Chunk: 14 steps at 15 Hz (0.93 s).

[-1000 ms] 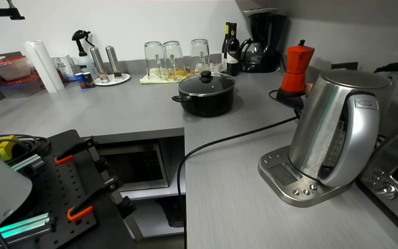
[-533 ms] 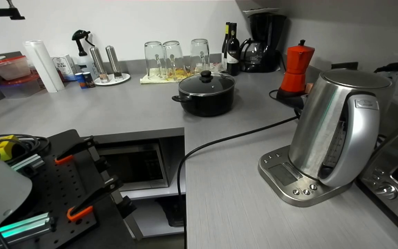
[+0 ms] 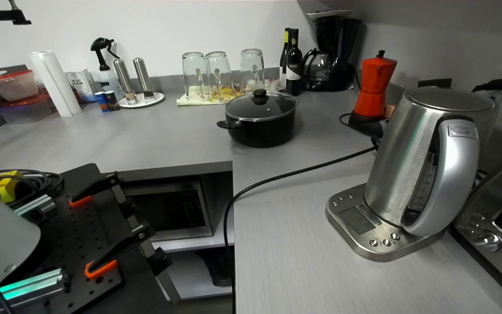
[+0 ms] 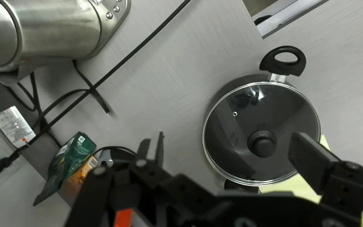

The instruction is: Remove the lid from the pot

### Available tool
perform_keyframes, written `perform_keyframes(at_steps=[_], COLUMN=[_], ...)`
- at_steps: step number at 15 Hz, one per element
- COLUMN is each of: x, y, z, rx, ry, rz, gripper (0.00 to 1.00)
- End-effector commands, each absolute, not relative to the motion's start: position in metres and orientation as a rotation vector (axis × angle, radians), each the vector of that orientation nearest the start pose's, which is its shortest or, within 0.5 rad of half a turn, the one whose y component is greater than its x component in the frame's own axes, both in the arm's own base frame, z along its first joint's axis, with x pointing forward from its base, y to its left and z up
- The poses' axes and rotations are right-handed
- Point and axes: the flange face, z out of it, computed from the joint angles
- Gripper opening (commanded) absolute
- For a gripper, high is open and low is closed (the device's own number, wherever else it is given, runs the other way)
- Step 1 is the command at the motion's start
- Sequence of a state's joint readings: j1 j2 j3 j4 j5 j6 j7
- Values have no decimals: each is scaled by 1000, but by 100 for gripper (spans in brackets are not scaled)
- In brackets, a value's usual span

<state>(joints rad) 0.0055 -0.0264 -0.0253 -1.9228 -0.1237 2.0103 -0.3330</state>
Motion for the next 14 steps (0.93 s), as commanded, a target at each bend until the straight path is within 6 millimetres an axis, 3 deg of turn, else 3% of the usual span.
perform_keyframes(at_steps=[1,10,14], x=[606,683,706], y=[4,56,77], z=[498,437,413], rx=[-3252,-3229,-3190], ry=[-671,-839,-857], rz=[-123,-123,-190], gripper=[100,100,100])
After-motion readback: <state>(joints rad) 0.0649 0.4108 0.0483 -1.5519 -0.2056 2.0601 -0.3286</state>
